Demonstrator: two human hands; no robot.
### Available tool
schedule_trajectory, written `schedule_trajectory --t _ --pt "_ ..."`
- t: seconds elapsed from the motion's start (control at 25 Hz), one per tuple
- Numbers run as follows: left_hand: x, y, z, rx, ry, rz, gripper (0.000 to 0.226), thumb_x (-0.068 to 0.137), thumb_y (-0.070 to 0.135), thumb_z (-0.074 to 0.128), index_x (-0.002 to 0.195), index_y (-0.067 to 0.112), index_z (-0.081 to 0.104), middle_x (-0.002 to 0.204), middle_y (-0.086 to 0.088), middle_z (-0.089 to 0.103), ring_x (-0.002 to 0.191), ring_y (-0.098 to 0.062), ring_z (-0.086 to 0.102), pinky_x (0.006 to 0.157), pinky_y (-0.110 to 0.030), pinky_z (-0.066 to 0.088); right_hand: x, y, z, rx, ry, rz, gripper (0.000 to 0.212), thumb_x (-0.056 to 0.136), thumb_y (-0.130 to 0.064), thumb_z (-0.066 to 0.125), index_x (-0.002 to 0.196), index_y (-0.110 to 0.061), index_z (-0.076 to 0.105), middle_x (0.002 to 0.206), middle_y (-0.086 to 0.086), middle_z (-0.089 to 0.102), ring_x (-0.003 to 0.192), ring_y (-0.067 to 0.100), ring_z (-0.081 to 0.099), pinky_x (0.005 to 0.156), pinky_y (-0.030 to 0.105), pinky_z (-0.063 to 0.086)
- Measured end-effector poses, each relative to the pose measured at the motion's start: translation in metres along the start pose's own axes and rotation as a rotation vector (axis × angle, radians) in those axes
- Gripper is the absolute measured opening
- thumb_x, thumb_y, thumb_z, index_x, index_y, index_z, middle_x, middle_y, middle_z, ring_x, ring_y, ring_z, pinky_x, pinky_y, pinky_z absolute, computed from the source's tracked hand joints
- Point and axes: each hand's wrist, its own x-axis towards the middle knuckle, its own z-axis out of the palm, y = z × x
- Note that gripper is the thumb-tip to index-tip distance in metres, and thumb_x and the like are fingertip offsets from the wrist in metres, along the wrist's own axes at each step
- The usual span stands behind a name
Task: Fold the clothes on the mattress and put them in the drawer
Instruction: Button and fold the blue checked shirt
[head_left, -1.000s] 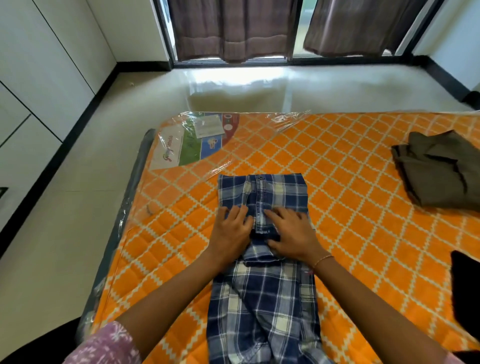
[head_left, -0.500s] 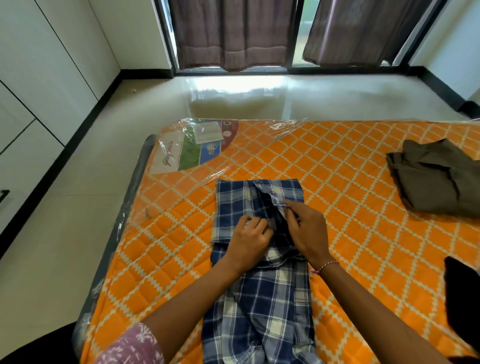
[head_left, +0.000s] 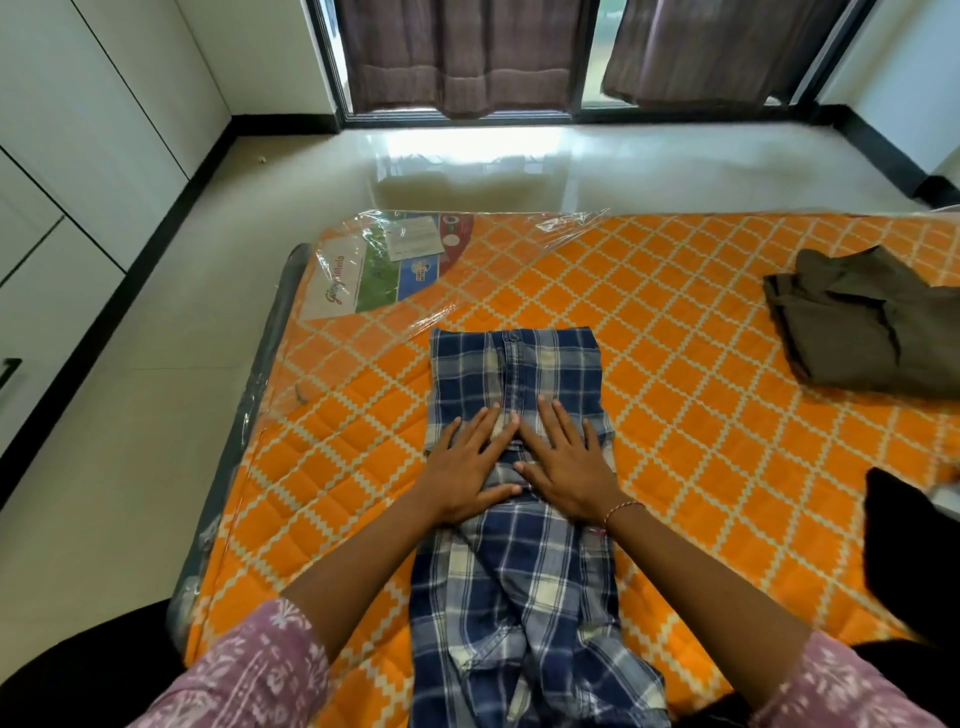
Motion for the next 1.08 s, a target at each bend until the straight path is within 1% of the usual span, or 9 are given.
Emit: schedule_trajectory --t 0.12,0.24,0.44,0.6,0.72,0.8,0.92,1.0,1.08 --pt "-0.028 -0.013 0.011 -0.043 -0.032 0.028 0.068 0.098 0.055 0.026 0.150 0.027 -0.006 0.160 -0.003 -0.009 0.148 -0.020 -0.007 0.119 -0.038 0.000 -0.032 0.015 0.005 -0.030 0.064 -0.060 0.064 0.092 -0.060 0.004 0.146 -0.030 -0.012 0.152 0.001 -0.023 0.147 0.024 -0.011 0.117 0.047 0.000" --pt "-0.071 -0.054 0.000 -0.252 0.019 -0.061 0.065 0.098 0.046 0.028 0.152 0.016 0.007 0.159 -0.008 0.005 0.147 -0.027 0.012 0.117 -0.039 0.015 -0.079 0.055 0.004 -0.159 0.248 -0.088 0.059 0.095 -0.043 0.024 0.147 -0.017 0.029 0.154 0.017 0.024 0.141 0.036 0.018 0.109 0.060 0.023" --pt "-0.129 -0.041 0.007 0.205 -0.067 0.286 0.098 0.081 0.077 0.023 0.149 0.007 0.011 0.154 -0.018 0.015 0.141 -0.037 0.018 0.114 -0.041 0.008 -0.125 0.068 0.013 -0.343 0.016 -0.289 0.093 0.084 -0.077 0.017 0.152 -0.013 0.014 0.157 0.016 0.008 0.144 0.034 0.011 0.118 0.049 0.016" --pt "-0.110 0.003 0.018 0.260 -0.049 0.468 0.072 0.089 0.040 0.035 0.151 0.024 0.003 0.157 -0.010 0.006 0.146 -0.030 0.010 0.116 -0.042 0.007 -0.120 0.020 0.035 -0.337 -0.003 -0.543 0.068 0.096 -0.037 0.034 0.152 -0.021 -0.002 0.158 0.011 -0.003 0.145 0.031 -0.003 0.116 0.046 0.010" --pt "-0.109 0.009 0.011 0.092 -0.336 0.327 0.078 0.094 0.027 0.046 0.147 0.036 -0.011 0.155 0.004 -0.020 0.144 -0.012 -0.017 0.118 -0.036 -0.006 -0.117 0.008 0.031 -0.073 -0.224 -0.420 0.069 0.096 -0.057 0.026 0.148 -0.028 -0.008 0.150 -0.003 -0.025 0.138 0.015 -0.027 0.120 0.041 -0.004" --pt "-0.109 0.013 -0.002 -0.192 -0.416 0.224 0.064 0.101 0.027 0.042 0.150 0.033 0.002 0.159 0.004 -0.009 0.147 -0.013 -0.009 0.119 -0.036 -0.003 -0.123 0.006 0.013 0.475 -0.366 -0.315 0.111 0.070 -0.087 0.036 0.149 -0.013 0.015 0.156 0.007 -0.005 0.145 0.013 0.000 0.120 0.030 0.006" --pt "-0.100 0.015 -0.032 -0.694 -0.677 0.088 0.052 0.102 0.034 0.031 0.150 0.013 0.024 0.155 -0.006 0.025 0.141 -0.022 0.028 0.112 -0.024 0.027 -0.130 0.022 -0.012 0.977 -0.511 -0.208 0.095 0.065 -0.044 0.082 0.135 -0.014 0.026 0.138 0.010 0.040 0.119 0.012 0.048 0.093 0.012 0.045" --pt "-0.083 0.008 -0.052 -0.859 -0.790 0.012 0.036 0.104 0.024 0.032 0.133 0.005 0.044 0.132 -0.012 0.046 0.116 -0.025 0.048 0.102 -0.026 0.040 -0.113 0.049 -0.026 1.113 -0.464 0.005 0.088 0.072 -0.022 0.080 0.137 -0.003 0.024 0.129 0.009 0.044 0.111 0.013 0.057 0.083 0.013 0.049" --pt "-0.057 -0.006 -0.075 -1.032 -0.803 -0.098 0.021 0.102 0.017 0.036 0.104 0.006 0.054 0.108 -0.015 0.055 0.091 -0.025 0.055 0.093 -0.040 0.047 -0.080 0.079 -0.041 1.379 -0.220 0.401 0.064 0.084 -0.036 0.065 0.128 0.001 0.038 0.120 0.017 0.055 0.100 0.026 0.059 0.082 0.022 0.052"
